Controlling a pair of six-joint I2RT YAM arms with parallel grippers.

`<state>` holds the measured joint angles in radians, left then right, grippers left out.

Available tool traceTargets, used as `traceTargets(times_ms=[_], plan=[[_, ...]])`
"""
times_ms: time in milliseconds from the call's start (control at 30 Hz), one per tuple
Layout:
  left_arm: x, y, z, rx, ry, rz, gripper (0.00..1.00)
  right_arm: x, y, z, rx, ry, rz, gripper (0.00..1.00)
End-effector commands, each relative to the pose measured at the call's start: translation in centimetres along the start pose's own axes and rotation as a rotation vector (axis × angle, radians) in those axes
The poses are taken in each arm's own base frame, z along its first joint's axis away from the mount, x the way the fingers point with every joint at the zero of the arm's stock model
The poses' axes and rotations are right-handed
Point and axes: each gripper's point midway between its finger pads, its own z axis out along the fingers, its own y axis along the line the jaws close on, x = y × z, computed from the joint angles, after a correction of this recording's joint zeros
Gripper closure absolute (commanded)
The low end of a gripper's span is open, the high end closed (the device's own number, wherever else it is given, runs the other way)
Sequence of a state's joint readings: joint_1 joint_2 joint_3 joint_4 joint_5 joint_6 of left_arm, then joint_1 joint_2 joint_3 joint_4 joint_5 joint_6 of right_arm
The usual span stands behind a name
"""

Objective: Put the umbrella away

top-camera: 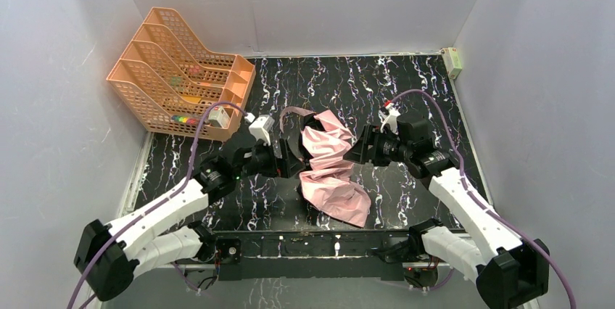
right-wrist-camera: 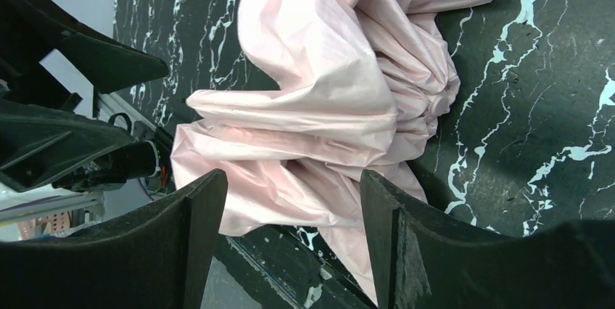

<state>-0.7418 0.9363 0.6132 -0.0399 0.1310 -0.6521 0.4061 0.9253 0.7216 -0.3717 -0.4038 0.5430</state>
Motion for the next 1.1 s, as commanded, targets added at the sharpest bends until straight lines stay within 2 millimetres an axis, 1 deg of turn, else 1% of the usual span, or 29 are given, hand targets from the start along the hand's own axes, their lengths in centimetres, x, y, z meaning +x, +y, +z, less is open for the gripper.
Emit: traceTargets(times_ms=[0, 133, 333, 433, 533, 667, 800, 933, 1067], plan=[[-2.4, -3.4, 1.3, 0.103, 0.001, 0.039, 0.12, -1.4, 1.0, 0.4, -0.046, -0.023, -0.059, 0.24], [-2.2, -4.0, 2.9, 0.133, 0.041, 0.057, 0.18, -0.7, 0.5, 0.5, -0.031, -0.012, -0.043, 0.24], [-1.5, -4.6, 4.1, 0.177, 0.078, 0.051, 0.35, 0.9, -0.3, 0.5, -0.027, -0.002, -0.006, 0.25], [-0.9, -4.8, 4.8, 0.197, 0.11, 0.045, 0.44, 1.3, -0.6, 0.5, -0.021, 0.003, 0.002, 0.25], [-0.9, -5.0, 5.2, 0.207, 0.106, 0.044, 0.54, 1.5, -0.8, 0.5, -0.017, 0.01, 0.004, 0.25], [-1.4, -5.0, 5.8, 0.2, 0.092, 0.048, 0.68, 1.6, -0.7, 0.4, -0.017, 0.014, 0.0, 0.25], [-2.4, -5.3, 6.2, 0.193, 0.068, 0.058, 0.85, 1.8, -0.8, 0.4, -0.016, 0.022, 0.005, 0.25], [-3.6, -5.5, 6.3, 0.169, 0.048, 0.085, 0.93, 1.9, -0.8, 0.4, -0.019, 0.024, 0.009, 0.25], [-4.8, -5.4, 6.7, 0.135, 0.029, 0.111, 0.96, 2.0, -0.9, 0.3, -0.015, 0.02, -0.004, 0.24]])
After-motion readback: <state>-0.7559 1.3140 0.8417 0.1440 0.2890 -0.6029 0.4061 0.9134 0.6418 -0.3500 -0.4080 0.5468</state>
